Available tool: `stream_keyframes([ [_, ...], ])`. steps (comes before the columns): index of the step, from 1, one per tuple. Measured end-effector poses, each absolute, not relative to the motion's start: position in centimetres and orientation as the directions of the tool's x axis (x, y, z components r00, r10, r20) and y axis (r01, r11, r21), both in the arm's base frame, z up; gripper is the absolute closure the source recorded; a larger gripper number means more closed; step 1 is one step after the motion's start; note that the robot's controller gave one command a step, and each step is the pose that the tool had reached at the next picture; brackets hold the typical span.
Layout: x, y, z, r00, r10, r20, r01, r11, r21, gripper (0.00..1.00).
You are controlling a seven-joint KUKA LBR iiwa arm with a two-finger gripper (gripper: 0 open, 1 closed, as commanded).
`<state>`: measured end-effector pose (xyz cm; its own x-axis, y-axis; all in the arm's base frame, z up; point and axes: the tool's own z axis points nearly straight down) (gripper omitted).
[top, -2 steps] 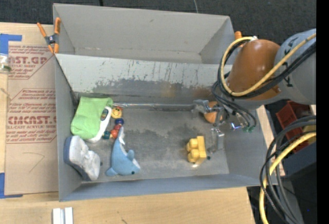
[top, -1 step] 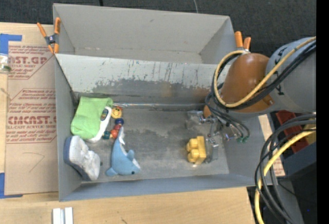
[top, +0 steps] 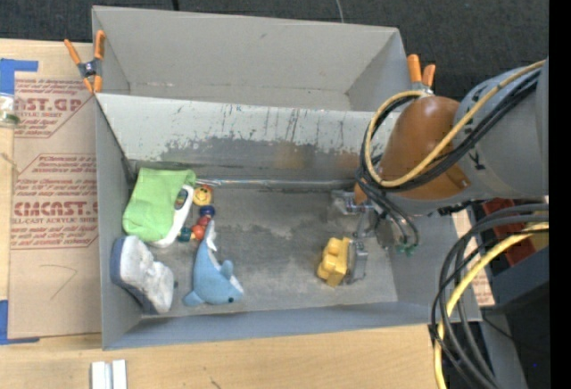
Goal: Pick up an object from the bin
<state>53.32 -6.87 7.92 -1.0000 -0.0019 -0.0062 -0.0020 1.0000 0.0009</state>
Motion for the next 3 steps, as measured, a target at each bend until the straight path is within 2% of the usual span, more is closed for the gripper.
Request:
stream_keyframes([
  [1,53.1,-6.6,7.8,-1.0,0.024,-0.006,0.024,1.0,0.001,0.0],
  [2,52.7,-8.0,10.3,-0.998,-0.056,-0.003,-0.056,0.998,0.002,0.0],
  [3,51.6,-8.0,10.6,-0.999,-0.053,-0.011,-0.053,0.999,-0.001,0.0],
])
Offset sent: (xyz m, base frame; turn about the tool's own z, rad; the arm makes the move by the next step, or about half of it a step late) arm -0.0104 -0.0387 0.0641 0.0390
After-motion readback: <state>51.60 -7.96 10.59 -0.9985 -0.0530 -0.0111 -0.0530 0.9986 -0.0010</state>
